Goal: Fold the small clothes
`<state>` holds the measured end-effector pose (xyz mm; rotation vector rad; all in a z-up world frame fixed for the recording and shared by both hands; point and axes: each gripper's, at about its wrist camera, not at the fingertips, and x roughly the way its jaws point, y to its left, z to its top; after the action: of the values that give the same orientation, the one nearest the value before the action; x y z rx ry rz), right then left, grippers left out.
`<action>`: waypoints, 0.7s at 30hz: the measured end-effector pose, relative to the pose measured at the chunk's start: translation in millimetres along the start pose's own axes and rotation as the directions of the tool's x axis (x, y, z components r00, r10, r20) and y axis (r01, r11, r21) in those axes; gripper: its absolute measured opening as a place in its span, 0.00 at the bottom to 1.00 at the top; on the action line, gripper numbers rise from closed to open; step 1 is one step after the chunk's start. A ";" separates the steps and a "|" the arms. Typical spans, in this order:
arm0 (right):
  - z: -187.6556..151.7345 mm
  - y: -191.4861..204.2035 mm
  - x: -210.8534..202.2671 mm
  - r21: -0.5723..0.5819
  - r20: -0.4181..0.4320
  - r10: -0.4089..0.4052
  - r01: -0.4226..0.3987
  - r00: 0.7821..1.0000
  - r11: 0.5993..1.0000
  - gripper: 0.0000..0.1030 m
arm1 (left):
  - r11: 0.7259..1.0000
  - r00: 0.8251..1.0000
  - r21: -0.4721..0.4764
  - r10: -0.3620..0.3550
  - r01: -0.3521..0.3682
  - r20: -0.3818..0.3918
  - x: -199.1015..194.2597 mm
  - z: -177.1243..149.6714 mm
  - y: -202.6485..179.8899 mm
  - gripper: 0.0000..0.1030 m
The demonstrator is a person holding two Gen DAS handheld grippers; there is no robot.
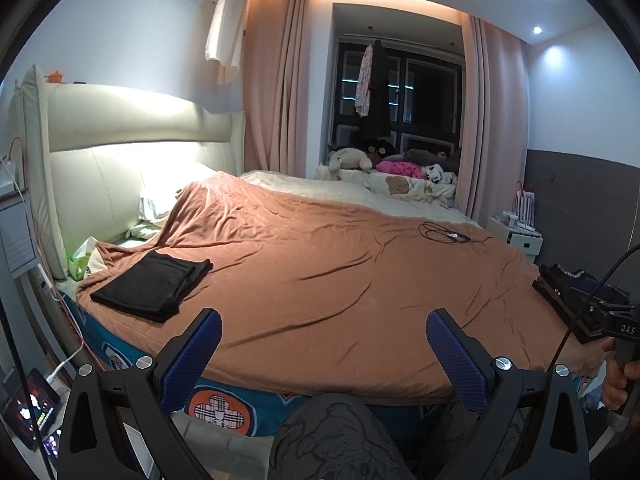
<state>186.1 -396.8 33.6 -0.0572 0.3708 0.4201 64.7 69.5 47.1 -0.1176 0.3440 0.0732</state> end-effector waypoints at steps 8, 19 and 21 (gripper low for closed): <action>-0.8 -0.3 -1.7 0.000 -0.006 0.002 -0.002 1.000 1.000 1.00 | 1.000 1.000 -0.002 0.003 -0.003 0.000 0.0 0.9 0.5 1.00; -4.2 -6.9 -3.1 0.000 -0.004 0.009 -0.009 1.000 1.000 1.00 | 1.000 1.000 -0.003 0.007 -0.007 0.010 -4.8 -2.9 -0.5 1.00; -4.7 -6.5 -3.3 0.001 -0.003 0.007 -0.007 1.000 1.000 1.00 | 1.000 1.000 0.002 0.010 -0.010 0.010 -5.1 -2.6 -0.7 1.00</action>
<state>184.3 -404.7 30.2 -0.0561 0.3746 0.4267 59.1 68.2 46.5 -0.1133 0.3349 0.0837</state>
